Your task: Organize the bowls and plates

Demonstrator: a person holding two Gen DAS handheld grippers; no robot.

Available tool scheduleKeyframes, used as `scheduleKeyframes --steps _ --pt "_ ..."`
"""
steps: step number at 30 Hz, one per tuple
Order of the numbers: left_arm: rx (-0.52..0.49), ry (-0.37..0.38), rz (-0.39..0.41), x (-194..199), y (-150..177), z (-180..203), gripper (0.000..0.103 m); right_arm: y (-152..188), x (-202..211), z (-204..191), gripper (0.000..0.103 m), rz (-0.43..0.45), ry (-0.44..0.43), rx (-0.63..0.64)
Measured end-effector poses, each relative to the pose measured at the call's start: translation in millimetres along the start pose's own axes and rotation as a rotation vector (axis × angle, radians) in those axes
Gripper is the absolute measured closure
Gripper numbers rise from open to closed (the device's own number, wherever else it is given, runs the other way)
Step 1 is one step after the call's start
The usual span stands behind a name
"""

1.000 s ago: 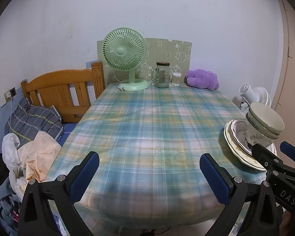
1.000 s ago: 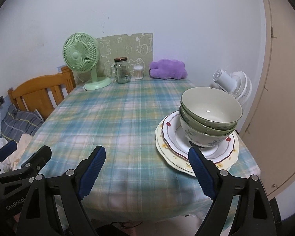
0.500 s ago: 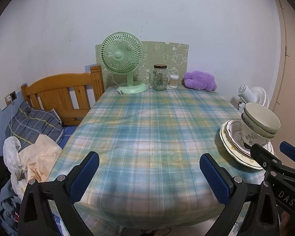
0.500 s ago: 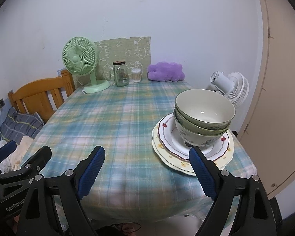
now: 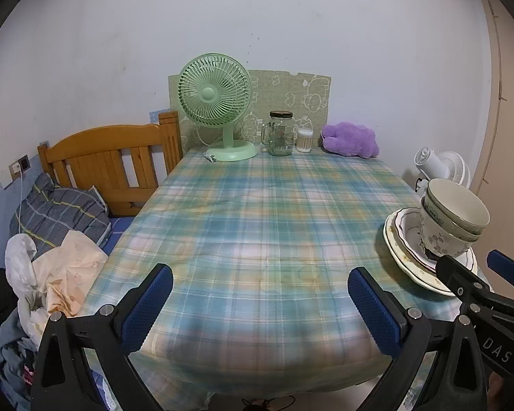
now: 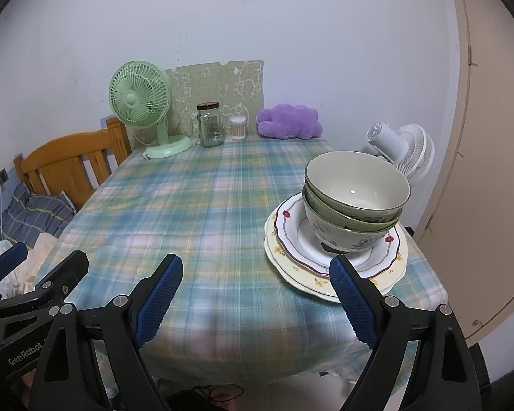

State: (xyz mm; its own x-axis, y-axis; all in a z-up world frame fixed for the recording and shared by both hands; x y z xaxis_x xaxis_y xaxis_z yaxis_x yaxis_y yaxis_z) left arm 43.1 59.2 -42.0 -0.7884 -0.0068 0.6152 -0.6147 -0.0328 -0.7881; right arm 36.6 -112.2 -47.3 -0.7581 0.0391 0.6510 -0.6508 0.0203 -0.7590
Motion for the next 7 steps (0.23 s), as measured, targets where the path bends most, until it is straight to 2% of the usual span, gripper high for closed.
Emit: scheduleKeyframes --steps 7 --pt "0.004 -0.003 -0.004 -2.1 1.5 1.1 0.000 0.3 -3.3 1.6 0.014 -0.008 0.003 0.007"
Point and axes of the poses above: each gripper's, at about its wrist camera, not at the fingertips, and x roughly against the way its jaws point, z to its right, y to its underside, the point moved 7 cm from there along -x, roughly the way its jaws point, and after that the axes turned 3 degrees about -z, right-handed, at the moved point
